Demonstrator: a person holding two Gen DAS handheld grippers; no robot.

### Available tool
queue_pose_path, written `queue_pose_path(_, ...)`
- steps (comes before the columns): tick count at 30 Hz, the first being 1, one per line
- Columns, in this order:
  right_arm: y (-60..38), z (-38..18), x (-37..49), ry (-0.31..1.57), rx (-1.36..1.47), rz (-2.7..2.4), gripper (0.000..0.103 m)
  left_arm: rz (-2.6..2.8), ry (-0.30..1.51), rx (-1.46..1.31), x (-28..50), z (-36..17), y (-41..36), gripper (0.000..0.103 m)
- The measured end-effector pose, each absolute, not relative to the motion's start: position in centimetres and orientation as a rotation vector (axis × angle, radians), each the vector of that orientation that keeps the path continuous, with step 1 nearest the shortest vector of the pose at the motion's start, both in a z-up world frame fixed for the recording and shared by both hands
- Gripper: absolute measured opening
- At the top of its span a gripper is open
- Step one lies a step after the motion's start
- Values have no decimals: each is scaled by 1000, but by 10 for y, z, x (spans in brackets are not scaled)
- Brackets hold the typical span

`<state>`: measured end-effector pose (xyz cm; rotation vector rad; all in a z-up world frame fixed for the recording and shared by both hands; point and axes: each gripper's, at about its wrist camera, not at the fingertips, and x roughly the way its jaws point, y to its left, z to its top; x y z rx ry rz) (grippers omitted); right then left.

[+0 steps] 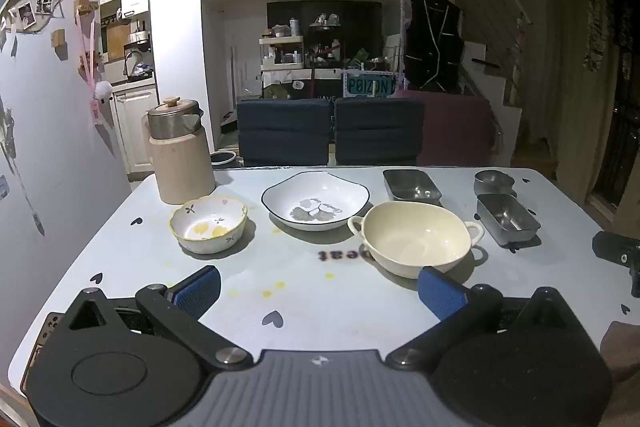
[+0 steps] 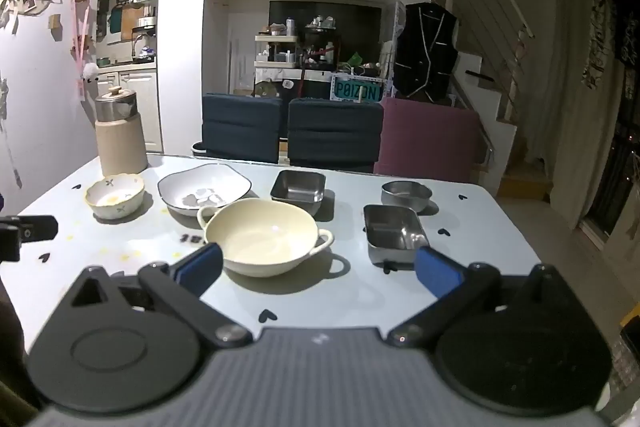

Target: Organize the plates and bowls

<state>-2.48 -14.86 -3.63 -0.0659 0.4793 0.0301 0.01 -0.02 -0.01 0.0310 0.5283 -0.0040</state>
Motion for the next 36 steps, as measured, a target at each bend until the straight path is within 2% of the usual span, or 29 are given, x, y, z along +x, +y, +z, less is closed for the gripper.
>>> queue_pose_path(36,-145,-38,-23,511,-82,29,103,-18,538,11,2,-8,-5,103)
